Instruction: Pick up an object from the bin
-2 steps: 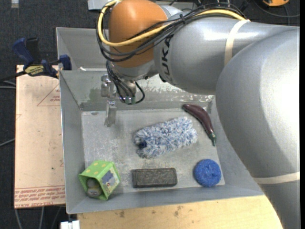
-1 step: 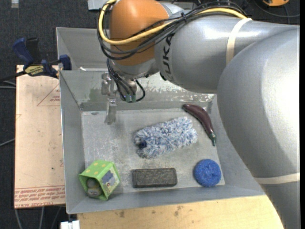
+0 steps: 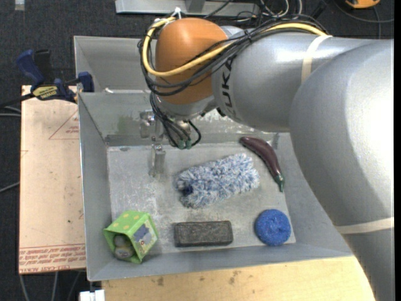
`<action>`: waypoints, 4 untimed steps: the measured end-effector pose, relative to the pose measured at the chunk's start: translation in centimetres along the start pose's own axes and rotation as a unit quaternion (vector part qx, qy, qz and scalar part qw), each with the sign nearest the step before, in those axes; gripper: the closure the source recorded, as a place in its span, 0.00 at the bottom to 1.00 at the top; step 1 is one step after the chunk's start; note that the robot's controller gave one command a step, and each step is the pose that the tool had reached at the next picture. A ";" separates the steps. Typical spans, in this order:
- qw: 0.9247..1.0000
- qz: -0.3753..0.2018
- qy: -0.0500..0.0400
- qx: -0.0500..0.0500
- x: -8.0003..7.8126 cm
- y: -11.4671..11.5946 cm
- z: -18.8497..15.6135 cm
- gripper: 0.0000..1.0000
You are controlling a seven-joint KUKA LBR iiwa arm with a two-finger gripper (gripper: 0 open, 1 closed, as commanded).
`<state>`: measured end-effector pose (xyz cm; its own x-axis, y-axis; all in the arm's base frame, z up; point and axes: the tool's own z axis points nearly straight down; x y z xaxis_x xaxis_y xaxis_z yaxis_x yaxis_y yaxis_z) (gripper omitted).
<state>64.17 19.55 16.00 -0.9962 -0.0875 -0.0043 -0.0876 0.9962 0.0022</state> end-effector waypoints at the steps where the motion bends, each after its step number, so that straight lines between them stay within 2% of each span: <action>1: 1.000 -0.022 0.000 0.000 3.3 -2.5 5.6 0.00; 2: 0.996 -0.087 0.007 0.000 4.8 -5.7 6.8 0.00; 3: 0.991 -0.132 0.000 0.000 2.9 -9.2 4.6 0.00; 4: 0.982 -0.189 0.001 0.000 0.9 -11.6 5.5 1.00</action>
Offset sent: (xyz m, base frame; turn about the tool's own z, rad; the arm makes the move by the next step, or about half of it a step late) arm -0.0403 -0.0856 -0.0423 -0.2482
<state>64.32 7.92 10.47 -0.8928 -0.4504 -0.0027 -0.4504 0.8928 0.0011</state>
